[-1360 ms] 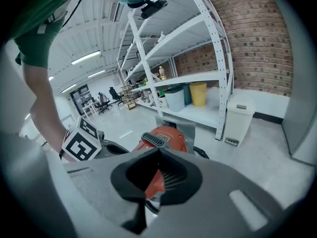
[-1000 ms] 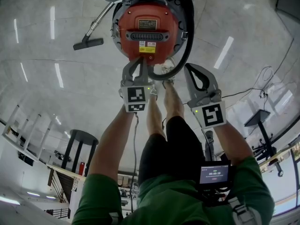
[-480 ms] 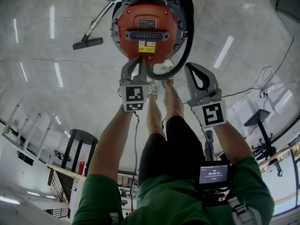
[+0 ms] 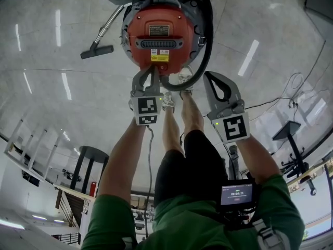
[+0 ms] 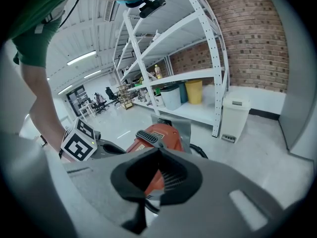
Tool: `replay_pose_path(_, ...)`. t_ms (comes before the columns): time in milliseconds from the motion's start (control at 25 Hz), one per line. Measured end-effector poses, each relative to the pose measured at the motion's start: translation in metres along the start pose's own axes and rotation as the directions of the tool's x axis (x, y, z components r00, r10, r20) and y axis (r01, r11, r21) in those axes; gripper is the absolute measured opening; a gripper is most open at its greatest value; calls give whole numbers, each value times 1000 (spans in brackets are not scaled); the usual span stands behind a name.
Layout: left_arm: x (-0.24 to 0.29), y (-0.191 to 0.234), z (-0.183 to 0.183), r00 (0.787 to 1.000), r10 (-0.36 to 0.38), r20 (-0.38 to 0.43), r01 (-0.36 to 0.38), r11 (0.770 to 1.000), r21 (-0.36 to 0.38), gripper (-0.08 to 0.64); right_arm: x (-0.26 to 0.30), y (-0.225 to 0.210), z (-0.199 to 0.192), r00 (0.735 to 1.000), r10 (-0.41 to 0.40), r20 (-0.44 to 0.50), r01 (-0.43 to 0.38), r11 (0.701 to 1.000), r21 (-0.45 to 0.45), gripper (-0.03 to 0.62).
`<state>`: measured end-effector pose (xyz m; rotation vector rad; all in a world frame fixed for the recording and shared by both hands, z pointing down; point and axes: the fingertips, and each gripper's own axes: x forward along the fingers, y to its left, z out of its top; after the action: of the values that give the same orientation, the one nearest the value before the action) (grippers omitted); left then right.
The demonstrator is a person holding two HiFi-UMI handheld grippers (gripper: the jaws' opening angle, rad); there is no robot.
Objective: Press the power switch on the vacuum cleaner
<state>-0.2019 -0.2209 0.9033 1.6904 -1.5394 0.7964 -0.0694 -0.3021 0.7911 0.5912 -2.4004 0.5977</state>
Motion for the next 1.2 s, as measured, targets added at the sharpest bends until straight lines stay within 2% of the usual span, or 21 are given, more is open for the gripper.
replay_pose_path(360, 1, 0, 0, 1000, -2, -16, 2, 1000, -9, 3, 0, -7, 5, 1000, -6, 7, 6, 1000, 6, 2)
replay_pose_path(600, 2, 0, -2, 1000, 2, -26, -2, 1000, 19, 3, -6, -12, 8, 1000, -21, 8, 21, 1000, -2, 2)
replay_pose_path(840, 0, 2, -1, 998, 38, -48, -37, 999, 23, 8, -17, -15, 16, 999, -34, 18, 34, 999, -24, 2)
replay_pose_path(1040, -18, -5, 34, 999, 37, 36, -39, 998, 48, 8, -30, -18, 30, 998, -60, 34, 61, 998, -31, 2)
replay_pose_path(1200, -44, -13, 67, 992, 34, 124, -39, 999, 34, 8, -46, -14, 46, 996, -72, 57, 75, 996, -49, 2)
